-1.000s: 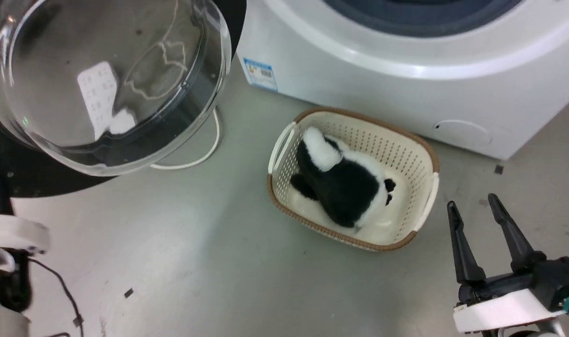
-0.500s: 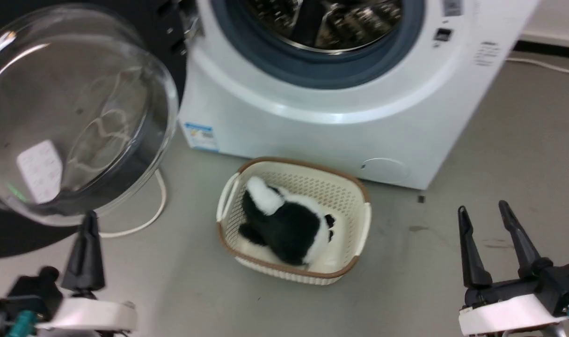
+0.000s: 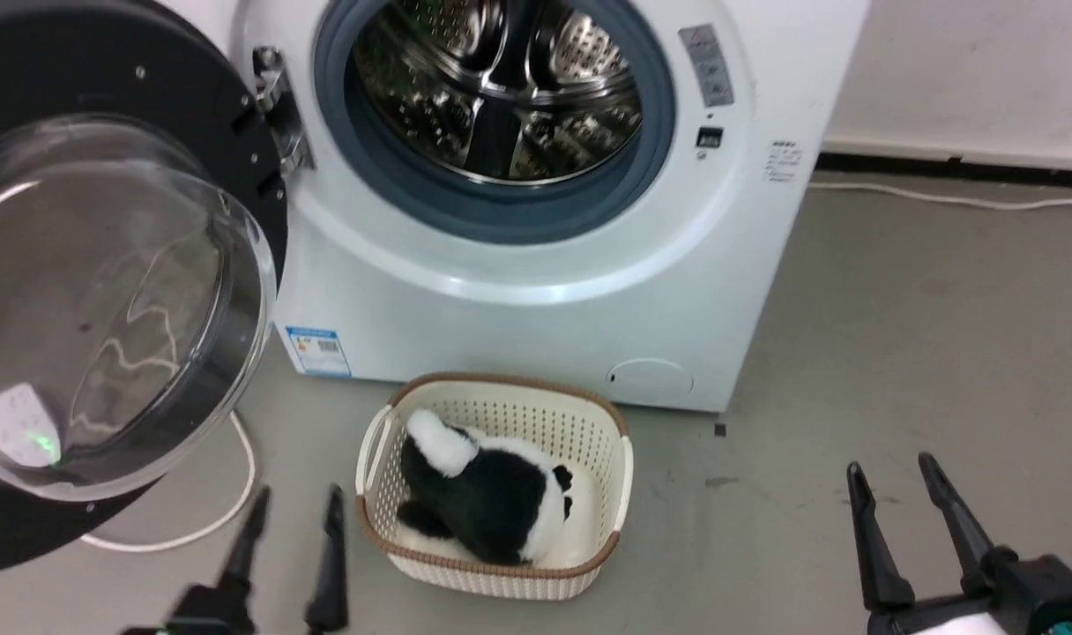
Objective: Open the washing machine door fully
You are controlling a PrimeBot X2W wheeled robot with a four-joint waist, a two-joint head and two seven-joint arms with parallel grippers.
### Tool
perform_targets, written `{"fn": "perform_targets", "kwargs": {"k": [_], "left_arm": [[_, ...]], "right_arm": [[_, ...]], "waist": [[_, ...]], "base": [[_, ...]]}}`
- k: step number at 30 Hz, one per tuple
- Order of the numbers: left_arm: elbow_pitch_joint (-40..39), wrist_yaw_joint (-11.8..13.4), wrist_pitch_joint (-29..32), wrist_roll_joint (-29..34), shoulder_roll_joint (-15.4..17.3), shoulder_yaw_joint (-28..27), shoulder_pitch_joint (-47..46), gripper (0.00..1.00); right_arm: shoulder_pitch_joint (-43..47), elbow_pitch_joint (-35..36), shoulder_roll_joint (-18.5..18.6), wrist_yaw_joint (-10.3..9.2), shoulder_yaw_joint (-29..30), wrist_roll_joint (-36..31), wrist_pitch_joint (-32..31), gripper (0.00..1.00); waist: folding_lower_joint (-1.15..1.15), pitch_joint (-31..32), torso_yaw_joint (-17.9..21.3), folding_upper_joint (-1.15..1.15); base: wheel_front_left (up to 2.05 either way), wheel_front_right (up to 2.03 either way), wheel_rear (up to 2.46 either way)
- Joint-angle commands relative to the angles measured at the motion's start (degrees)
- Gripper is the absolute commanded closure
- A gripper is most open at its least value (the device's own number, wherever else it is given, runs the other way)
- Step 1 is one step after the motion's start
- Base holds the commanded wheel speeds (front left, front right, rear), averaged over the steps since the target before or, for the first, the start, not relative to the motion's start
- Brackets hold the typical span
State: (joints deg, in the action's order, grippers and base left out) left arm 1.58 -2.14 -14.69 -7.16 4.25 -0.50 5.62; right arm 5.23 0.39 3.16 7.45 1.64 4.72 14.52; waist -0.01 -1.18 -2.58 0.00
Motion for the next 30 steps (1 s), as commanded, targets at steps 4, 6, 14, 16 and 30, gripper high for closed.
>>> {"fn": "perform_targets", "kwargs": {"k": [4,6,14,16,30], "left_arm": [[0.87,0.85,-0.30,1.20,-0.49,1.98,2.10,0.00],[0.76,1.24,-0.30,1.02,-0.67,2.38,2.29,0.00],[0.97,1.17,-0.30,1.29,-0.85,3.25,2.75,0.00],[1.19,1.10,-0.30,1.32,-0.89,3.40,2.66,0.00],[1.33,0.71,0.32,1.55,-1.19,3.58,1.61,1.00]], "right_arm": [[1.61,-0.63,-0.27,0.03,-0.44,0.75,0.46,0.00],[1.85,-0.62,-0.27,0.03,-0.72,0.80,0.46,0.00],[2.28,-0.63,-0.28,0.03,-0.77,1.95,0.47,0.00],[2.13,-0.60,-0.28,0.03,-0.80,2.07,0.47,0.00],[1.25,-0.61,0.01,-0.01,-0.67,1.79,-0.07,1.00]], "waist": [[0.01,1.37,0.62,0.00],[0.01,1.51,0.64,0.00],[0.01,1.75,0.55,0.00],[0.01,1.72,0.58,0.00],[0.01,1.85,0.21,0.00]], "base": [[0.00,0.00,0.00],[0.00,0.00,0.00],[0.00,0.00,0.00],[0.00,0.00,0.00],[0.00,0.00,0.00]]}}
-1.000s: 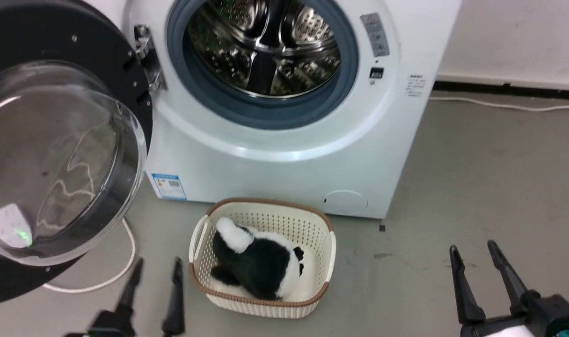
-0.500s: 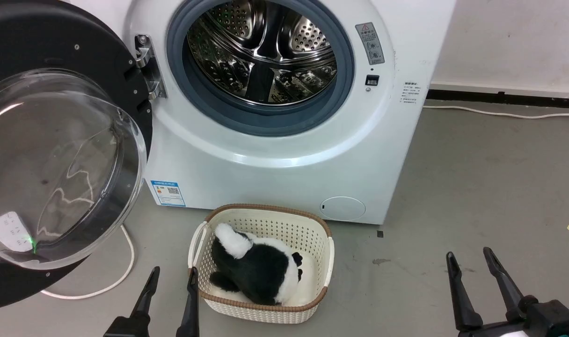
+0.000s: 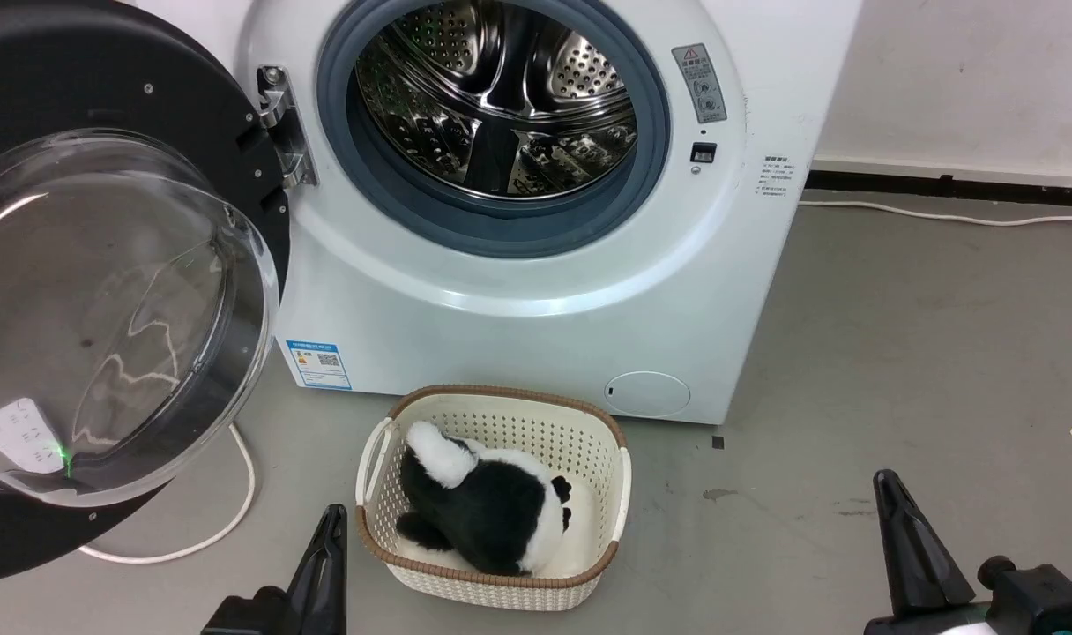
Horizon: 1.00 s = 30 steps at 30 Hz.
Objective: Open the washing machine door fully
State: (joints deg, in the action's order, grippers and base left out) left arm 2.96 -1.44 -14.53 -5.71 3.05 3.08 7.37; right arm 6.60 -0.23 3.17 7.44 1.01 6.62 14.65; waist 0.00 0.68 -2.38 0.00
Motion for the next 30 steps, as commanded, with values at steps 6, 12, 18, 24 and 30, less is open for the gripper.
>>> {"fn": "perform_targets", "kwargs": {"k": [6,12,18,24,30], "left_arm": [[-0.20,0.09,0.86,0.37,0.00,-0.15,-0.49,1.00],[-0.34,0.16,1.56,0.65,-0.01,-0.31,-0.84,1.00],[-0.48,0.23,2.26,0.92,-0.02,-0.45,-1.19,1.00],[-0.67,0.32,3.20,1.28,-0.03,-0.66,-1.66,1.00],[-0.81,0.39,3.90,1.56,-0.04,-0.81,-2.02,1.00]], "right_arm": [[-0.44,0.02,-0.02,0.00,-0.08,-0.43,-0.91,1.00],[-0.75,0.03,-0.03,0.01,-0.13,-0.75,-1.61,1.00],[-1.07,0.04,-0.05,0.01,-0.17,-1.07,-2.32,1.00],[-1.49,0.05,-0.07,0.01,-0.24,-1.49,-3.26,1.00],[-1.81,0.06,-0.08,0.01,-0.28,-1.81,-3.97,1.00]], "waist": [[0.00,-0.03,0.12,0.00],[0.00,-0.07,0.24,0.00],[0.00,-0.10,0.36,0.00],[0.00,-0.15,0.51,0.00],[0.00,-0.18,0.63,0.00]], "base": [[0.00,0.00,0.00],[0.00,0.00,0.00],[0.00,0.00,0.00],[0.00,0.00,0.00],[0.00,0.00,0.00]]}}
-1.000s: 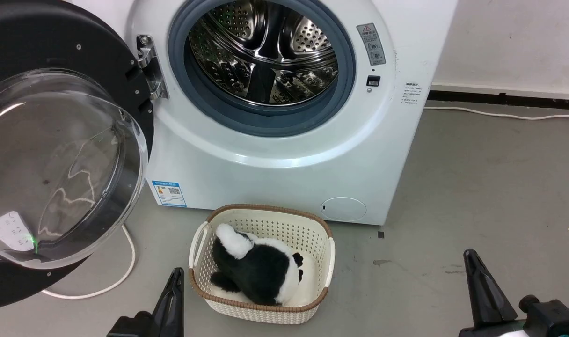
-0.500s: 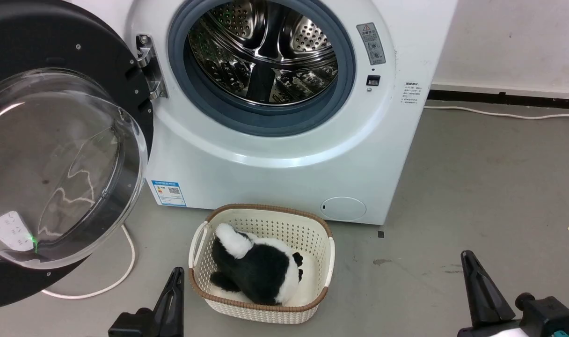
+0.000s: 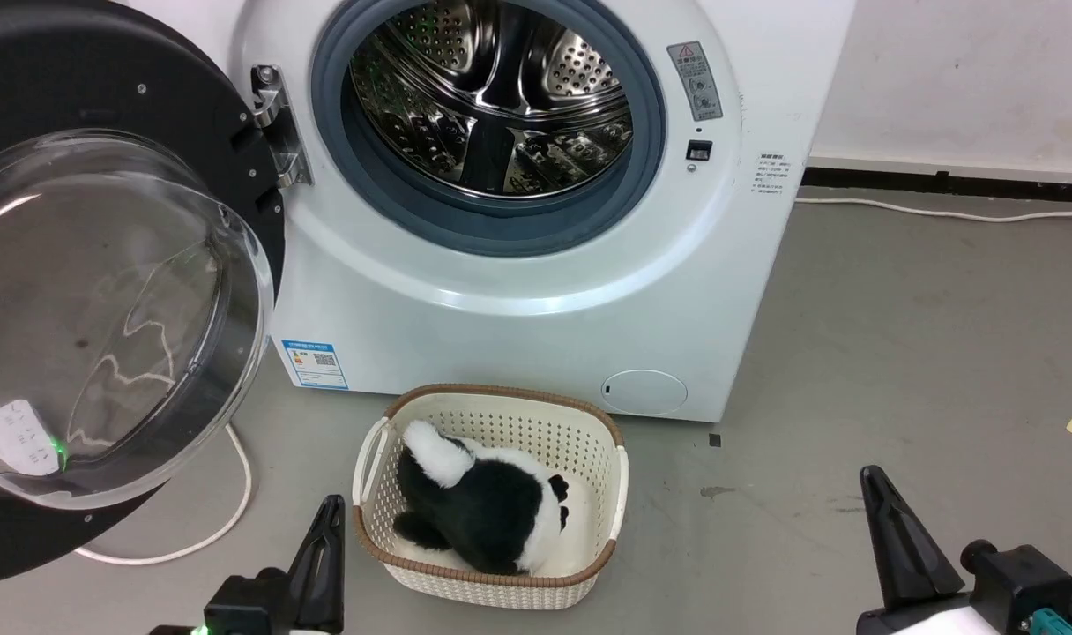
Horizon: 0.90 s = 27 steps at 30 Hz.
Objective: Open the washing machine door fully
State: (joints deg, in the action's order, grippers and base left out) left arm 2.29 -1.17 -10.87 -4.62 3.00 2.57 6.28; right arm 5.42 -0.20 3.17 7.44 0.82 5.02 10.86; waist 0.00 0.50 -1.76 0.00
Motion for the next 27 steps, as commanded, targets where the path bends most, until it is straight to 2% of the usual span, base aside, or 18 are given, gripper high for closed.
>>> {"fn": "perform_targets", "kwargs": {"k": [1,27], "left_arm": [[-0.17,0.13,0.36,0.52,0.00,-0.31,-0.98,1.00],[-0.78,0.43,3.40,1.70,-0.03,-0.97,-2.52,1.00]], "right_arm": [[-0.69,0.04,-0.08,0.01,-0.11,-0.26,-0.29,1.00],[-2.06,0.09,-0.14,0.02,-0.31,-1.64,-3.35,1.00]], "waist": [[0.00,-0.01,0.02,0.00],[0.00,-0.15,0.52,0.00]], "base": [[0.00,0.00,0.00],[0.00,0.00,0.00]]}}
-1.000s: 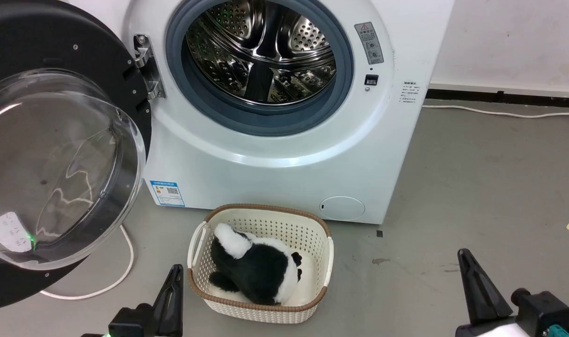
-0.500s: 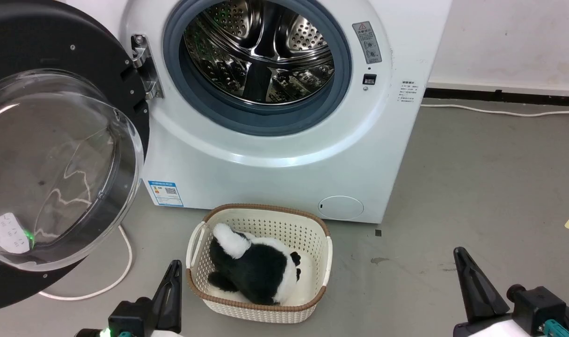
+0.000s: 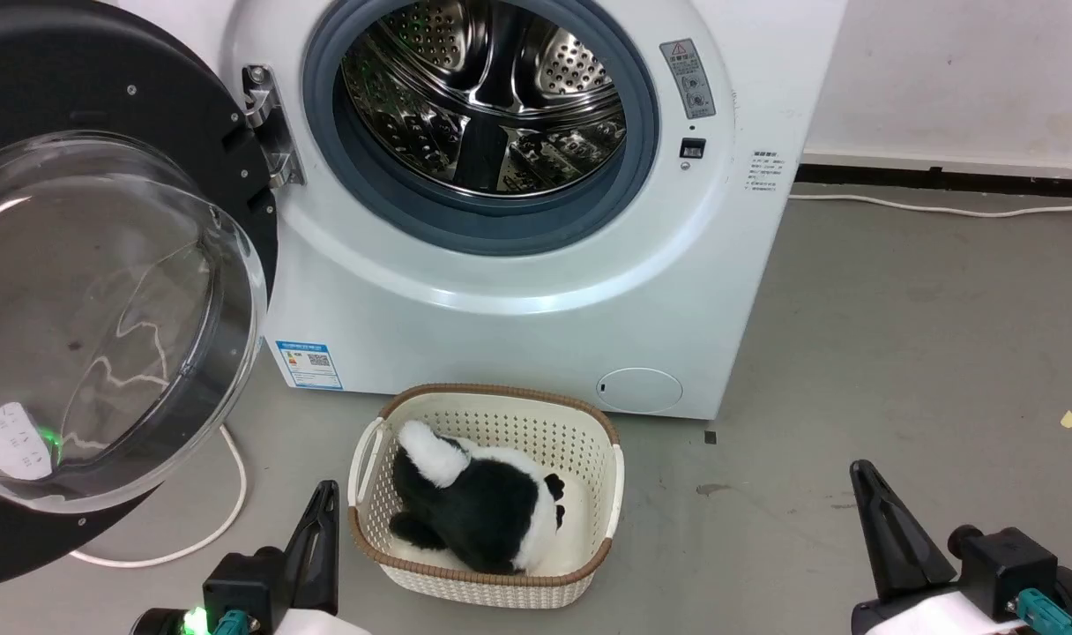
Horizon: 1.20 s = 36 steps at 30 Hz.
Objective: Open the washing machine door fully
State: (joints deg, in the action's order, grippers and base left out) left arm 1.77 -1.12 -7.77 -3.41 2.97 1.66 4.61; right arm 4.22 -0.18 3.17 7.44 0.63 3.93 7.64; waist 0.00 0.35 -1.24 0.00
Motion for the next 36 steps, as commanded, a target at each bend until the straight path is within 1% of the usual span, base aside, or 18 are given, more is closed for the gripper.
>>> {"fn": "perform_targets", "kwargs": {"k": [1,36], "left_arm": [[-0.29,0.38,0.42,0.54,0.00,-0.09,-0.91,1.00],[-1.16,0.81,4.75,2.23,-0.06,-1.02,-3.09,1.00]], "right_arm": [[-0.90,0.07,-0.15,0.02,-0.13,-0.60,-0.25,1.00],[-2.85,0.13,-0.23,0.04,-0.43,-2.56,-4.60,1.00]], "waist": [[0.00,-0.01,0.03,0.00],[0.00,-0.21,0.74,0.00]], "base": [[0.00,0.00,0.00],[0.00,0.00,0.00]]}}
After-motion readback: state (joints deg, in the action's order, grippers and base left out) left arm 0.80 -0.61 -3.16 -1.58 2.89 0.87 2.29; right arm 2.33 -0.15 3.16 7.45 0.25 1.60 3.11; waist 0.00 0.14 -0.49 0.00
